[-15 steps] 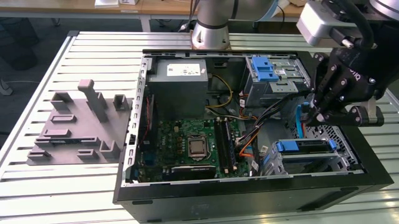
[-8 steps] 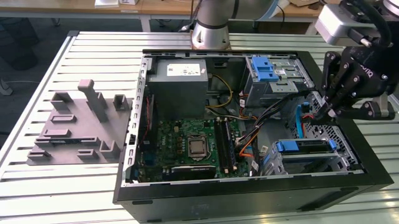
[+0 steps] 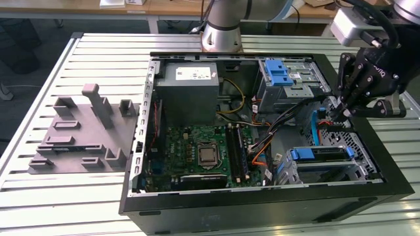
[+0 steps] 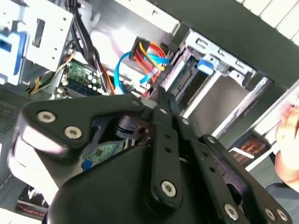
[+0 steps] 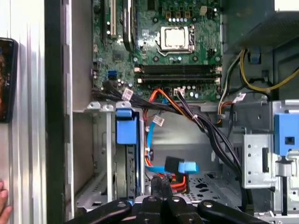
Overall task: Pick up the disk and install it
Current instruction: 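Insert the first disk wire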
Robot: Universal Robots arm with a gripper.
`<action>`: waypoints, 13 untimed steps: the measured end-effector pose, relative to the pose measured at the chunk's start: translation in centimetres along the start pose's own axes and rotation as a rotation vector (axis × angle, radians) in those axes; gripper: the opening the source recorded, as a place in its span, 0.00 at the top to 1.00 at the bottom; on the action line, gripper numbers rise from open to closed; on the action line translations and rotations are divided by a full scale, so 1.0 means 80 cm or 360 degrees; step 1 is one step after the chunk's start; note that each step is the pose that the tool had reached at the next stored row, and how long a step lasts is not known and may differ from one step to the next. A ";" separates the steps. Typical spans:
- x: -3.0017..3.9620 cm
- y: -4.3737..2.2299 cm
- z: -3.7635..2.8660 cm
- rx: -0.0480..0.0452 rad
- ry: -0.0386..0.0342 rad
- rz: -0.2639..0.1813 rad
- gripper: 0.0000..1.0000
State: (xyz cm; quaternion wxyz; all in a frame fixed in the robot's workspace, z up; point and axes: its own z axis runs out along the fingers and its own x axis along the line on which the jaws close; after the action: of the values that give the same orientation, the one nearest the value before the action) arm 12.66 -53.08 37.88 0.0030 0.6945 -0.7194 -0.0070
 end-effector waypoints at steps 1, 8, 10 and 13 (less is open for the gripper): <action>-0.0002 -0.0015 0.0020 0.0000 0.0000 0.0000 0.87; -0.0008 -0.0017 0.0163 0.0013 0.0000 0.0000 0.69; -0.0009 -0.0018 0.0199 0.0019 0.0000 0.0000 0.69; -0.0009 -0.0019 0.0258 0.0027 0.0000 0.0000 0.69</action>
State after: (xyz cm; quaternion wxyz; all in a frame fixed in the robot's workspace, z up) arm 12.78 -53.01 35.82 -0.0030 0.6945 -0.7195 -0.0009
